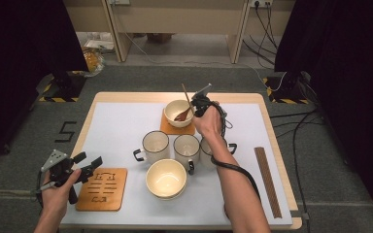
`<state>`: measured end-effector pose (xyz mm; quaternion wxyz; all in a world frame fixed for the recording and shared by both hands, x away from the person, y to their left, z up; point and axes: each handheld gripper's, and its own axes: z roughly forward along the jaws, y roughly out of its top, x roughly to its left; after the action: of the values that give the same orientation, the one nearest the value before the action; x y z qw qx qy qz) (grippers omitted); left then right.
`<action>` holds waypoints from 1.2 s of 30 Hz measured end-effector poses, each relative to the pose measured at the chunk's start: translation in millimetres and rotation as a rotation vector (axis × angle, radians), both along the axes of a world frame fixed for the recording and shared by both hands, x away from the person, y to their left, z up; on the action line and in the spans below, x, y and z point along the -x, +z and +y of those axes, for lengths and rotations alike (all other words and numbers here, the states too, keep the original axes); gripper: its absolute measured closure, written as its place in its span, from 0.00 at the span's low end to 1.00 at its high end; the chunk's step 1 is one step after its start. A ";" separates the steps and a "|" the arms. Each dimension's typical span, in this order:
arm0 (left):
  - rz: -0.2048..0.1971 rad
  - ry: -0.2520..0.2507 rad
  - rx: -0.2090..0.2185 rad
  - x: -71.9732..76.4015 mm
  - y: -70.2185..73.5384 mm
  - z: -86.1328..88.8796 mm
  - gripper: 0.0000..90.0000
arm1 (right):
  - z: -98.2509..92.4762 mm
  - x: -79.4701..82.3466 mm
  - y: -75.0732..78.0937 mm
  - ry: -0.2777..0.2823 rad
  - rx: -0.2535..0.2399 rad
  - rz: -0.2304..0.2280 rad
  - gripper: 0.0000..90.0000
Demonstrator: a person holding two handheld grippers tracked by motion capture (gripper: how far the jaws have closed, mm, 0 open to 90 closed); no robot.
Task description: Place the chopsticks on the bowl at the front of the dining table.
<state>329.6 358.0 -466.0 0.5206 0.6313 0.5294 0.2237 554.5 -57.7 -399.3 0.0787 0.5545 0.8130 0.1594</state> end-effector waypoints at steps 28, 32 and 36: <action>0.002 -0.001 -0.001 -0.6 -0.5 -1.0 0.22 | 1.3 1.0 6.9 0.002 -0.033 -0.039 0.89; 0.002 -0.001 0.000 -0.5 -0.4 -0.9 0.22 | -0.5 2.0 8.1 0.001 -0.034 -0.033 0.87; 0.002 0.000 0.000 -0.5 -0.2 -0.7 0.22 | -1.9 4.8 10.9 0.000 -0.036 -0.035 0.87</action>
<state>330.1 357.3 -466.2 0.5202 0.6314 0.5300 0.2232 549.6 -59.5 -388.4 0.0829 0.5528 0.8086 0.1836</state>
